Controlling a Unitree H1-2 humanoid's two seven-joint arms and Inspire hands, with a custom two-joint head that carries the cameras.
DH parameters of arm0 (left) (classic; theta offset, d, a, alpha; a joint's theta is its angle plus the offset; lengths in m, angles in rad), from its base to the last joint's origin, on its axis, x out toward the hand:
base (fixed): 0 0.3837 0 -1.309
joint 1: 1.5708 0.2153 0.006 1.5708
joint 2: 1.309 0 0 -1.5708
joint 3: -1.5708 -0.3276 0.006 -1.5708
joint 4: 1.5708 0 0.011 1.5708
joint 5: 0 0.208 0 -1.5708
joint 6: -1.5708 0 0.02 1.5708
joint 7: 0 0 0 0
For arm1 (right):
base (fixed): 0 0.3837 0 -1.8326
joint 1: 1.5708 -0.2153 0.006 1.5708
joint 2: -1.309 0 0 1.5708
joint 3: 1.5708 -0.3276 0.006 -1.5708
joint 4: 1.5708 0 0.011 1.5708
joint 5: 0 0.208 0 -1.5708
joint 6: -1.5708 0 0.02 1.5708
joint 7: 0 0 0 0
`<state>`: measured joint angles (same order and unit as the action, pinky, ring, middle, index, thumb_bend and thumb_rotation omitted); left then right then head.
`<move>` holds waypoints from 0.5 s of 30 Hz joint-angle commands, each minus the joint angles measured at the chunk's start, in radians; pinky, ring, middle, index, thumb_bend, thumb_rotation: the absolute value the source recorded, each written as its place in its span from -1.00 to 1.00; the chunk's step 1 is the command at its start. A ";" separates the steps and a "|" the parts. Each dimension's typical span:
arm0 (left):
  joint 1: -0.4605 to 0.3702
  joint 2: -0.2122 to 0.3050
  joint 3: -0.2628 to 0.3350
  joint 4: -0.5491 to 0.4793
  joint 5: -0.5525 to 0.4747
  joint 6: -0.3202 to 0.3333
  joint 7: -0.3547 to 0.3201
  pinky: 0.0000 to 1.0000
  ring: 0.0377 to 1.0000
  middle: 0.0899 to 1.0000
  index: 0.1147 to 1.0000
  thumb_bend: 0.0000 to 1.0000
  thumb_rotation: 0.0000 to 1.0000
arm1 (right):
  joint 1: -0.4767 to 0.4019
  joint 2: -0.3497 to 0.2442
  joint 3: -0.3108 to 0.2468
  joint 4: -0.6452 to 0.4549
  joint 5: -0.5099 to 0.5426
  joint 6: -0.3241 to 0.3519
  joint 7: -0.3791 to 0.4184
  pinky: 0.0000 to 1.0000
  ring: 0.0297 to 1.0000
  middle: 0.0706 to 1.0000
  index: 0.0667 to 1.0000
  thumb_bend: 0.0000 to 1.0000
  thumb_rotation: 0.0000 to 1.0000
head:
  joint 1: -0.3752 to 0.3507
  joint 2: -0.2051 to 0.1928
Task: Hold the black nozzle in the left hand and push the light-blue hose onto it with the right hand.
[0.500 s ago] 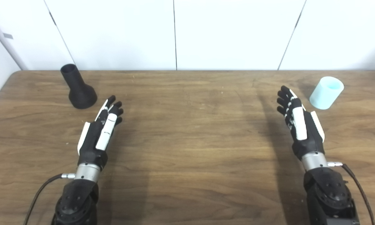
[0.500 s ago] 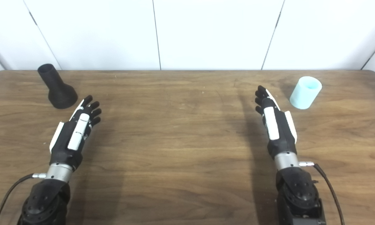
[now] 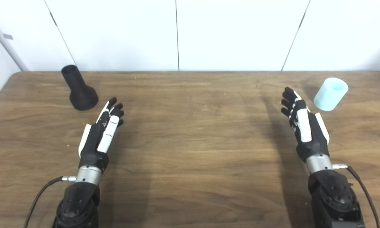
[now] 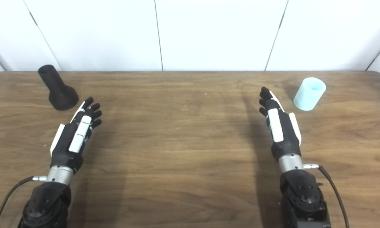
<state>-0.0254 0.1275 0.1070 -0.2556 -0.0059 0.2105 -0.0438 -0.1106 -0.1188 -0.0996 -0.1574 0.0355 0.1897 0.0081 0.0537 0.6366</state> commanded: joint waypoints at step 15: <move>-0.003 -0.035 -0.036 -0.005 0.043 -0.078 0.031 0.76 0.83 0.83 0.83 -0.20 0.60 | -0.010 -0.052 -0.032 0.055 0.049 -0.129 0.043 0.89 0.91 0.87 0.85 0.09 1.00 | 0.201 -0.073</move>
<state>-0.0141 0.0938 0.0755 -0.2489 0.0178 0.1771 -0.0226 -0.1033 -0.1451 -0.1141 -0.0849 0.0709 0.1230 0.0418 0.2546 0.5630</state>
